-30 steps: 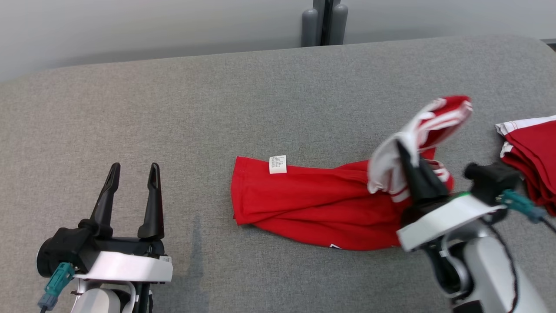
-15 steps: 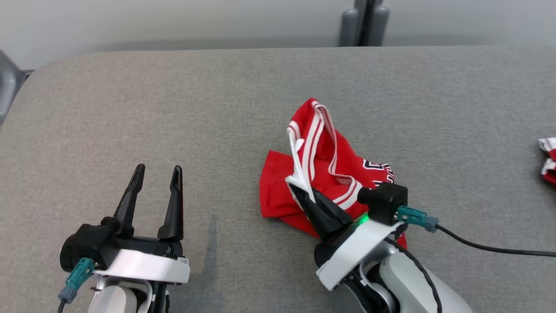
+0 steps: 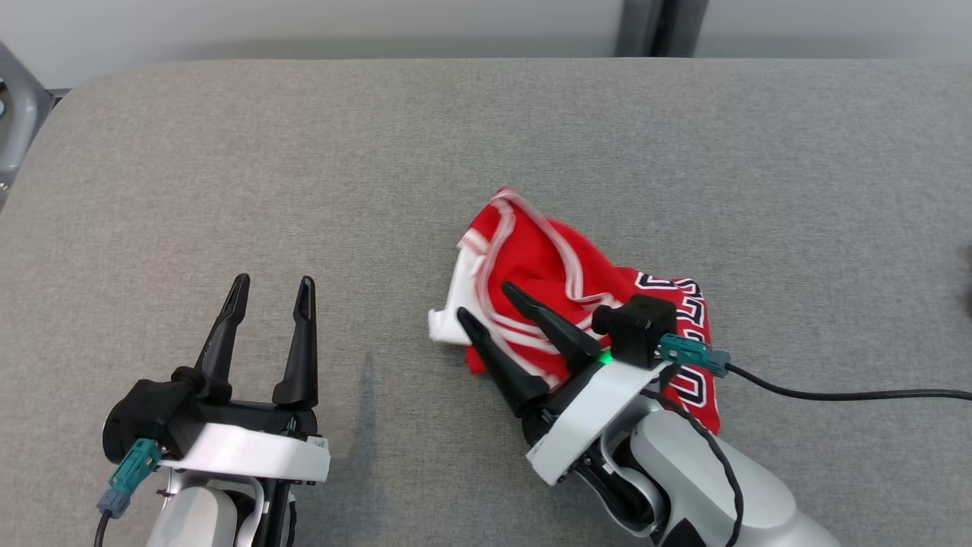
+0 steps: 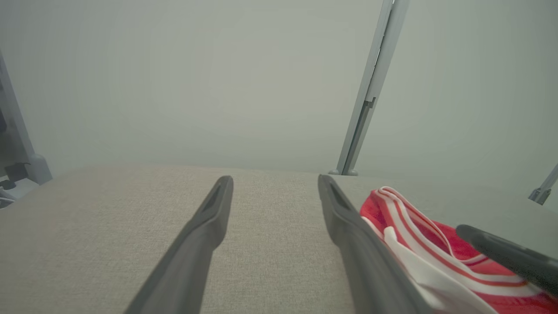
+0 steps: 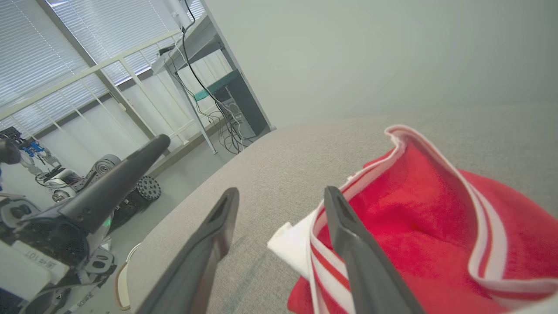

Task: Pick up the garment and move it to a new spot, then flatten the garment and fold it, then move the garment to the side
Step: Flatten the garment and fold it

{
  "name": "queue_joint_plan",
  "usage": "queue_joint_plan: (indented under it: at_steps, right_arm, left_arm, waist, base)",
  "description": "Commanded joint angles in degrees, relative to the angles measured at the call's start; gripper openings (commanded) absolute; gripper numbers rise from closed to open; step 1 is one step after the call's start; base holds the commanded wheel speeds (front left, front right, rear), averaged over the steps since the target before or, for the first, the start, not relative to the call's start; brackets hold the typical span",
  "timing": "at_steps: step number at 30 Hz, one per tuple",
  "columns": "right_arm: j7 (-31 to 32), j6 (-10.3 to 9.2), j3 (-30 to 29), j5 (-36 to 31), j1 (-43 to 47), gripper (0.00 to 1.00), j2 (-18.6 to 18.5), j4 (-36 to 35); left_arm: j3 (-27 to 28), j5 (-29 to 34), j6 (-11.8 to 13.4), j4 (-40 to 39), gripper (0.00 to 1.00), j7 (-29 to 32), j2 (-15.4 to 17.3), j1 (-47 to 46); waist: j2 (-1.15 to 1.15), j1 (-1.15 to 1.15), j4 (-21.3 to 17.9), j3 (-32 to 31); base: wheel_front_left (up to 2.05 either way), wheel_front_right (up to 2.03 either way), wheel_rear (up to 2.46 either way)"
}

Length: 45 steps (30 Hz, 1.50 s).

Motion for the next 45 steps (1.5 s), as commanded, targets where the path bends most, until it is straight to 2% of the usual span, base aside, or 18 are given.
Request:
queue_joint_plan:
  at_steps: [1,7,12,13,14,16,17,20,23,26,33,45]
  right_arm:
    - [-0.3,0.0,0.2,0.0,-0.6,1.0,-0.2,-0.6]
    - [-0.6,0.0,-1.5,-3.8,0.1,1.0,-0.2,-9.1]
    - [-0.6,-0.01,-8.0,-9.5,3.6,1.0,-0.3,-16.5]
    - [-0.6,0.0,-9.9,-11.1,4.5,1.0,-0.3,-17.3]
    - [-0.6,-0.01,-16.3,-15.2,7.2,1.0,-1.4,-18.9]
    - [-0.6,-0.01,-20.8,-17.6,9.2,1.0,-2.6,-19.4]
    - [-0.6,-0.01,-25.1,-19.5,11.3,1.0,-3.7,-19.5]
    - [-0.1,-0.01,-31.5,-21.9,14.7,1.0,-5.3,-19.4]
    - [1.3,-0.01,-40.4,-24.8,20.6,1.0,-7.2,-18.5]
    - [2.8,-0.01,-45.5,-26.5,25.4,1.0,-7.7,-18.4]
    - [4.8,-0.01,-48.6,-27.7,29.4,1.0,-6.6,-20.5]
    - [5.5,-0.01,-49.1,-27.7,29.4,1.0,-6.4,-20.6]
  left_arm:
    - [0.2,0.2,-0.3,0.0,1.0,-0.2,0.2,-1.0]
    - [1.0,0.7,-0.4,0.3,1.0,-0.2,0.0,-0.8]
    - [1.6,1.3,-0.4,0.3,1.0,-0.2,-0.2,-0.4]
    - [1.8,1.3,-0.3,0.2,1.0,-0.2,-0.2,-0.2]
    - [2.3,1.8,0.0,-0.1,1.0,-0.2,-0.2,0.2]
    - [2.6,2.1,0.2,-0.2,1.0,-0.2,-0.1,0.5]
    - [3.0,2.4,0.5,-0.3,1.0,-0.2,0.1,0.9]
    - [3.5,2.8,0.9,-0.4,1.0,-0.2,0.5,1.4]
    - [3.8,3.4,1.7,-0.7,1.0,-0.2,0.9,3.0]
    - [3.9,3.7,2.4,-1.1,1.0,0.3,1.6,4.8]
    - [2.9,4.3,3.8,-3.7,1.0,1.8,1.8,8.1]
    - [2.2,4.4,5.4,-6.7,1.0,3.3,2.2,9.2]
  waist:
    - [0.0,0.0,-0.3,0.0]
    - [0.0,0.0,-1.9,-0.4]
    - [0.0,0.0,-2.8,-1.2]
    - [0.0,0.0,-2.9,-1.4]
    - [0.0,0.0,-3.3,-1.9]
    - [0.0,0.0,-3.6,-2.3]
    - [0.0,0.0,-3.8,-2.8]
    - [0.0,0.0,-4.2,-3.4]
    - [0.0,0.0,-4.8,-4.8]
    - [0.0,0.0,-5.2,-6.5]
    - [0.0,0.0,-5.1,-7.9]
    - [0.0,0.0,-4.4,-7.9]
  base:
    - [0.0,0.0,0.0]
    - [0.0,0.0,0.0]
    - [0.0,0.0,0.0]
    - [0.0,0.0,0.0]
    - [0.0,0.0,0.0]
    - [0.0,0.0,0.0]
    - [0.0,0.0,0.0]
    - [0.0,0.0,0.0]
    - [0.0,0.0,0.0]
    - [0.0,0.0,0.0]
    - [0.0,0.0,0.0]
    - [0.0,0.0,0.0]
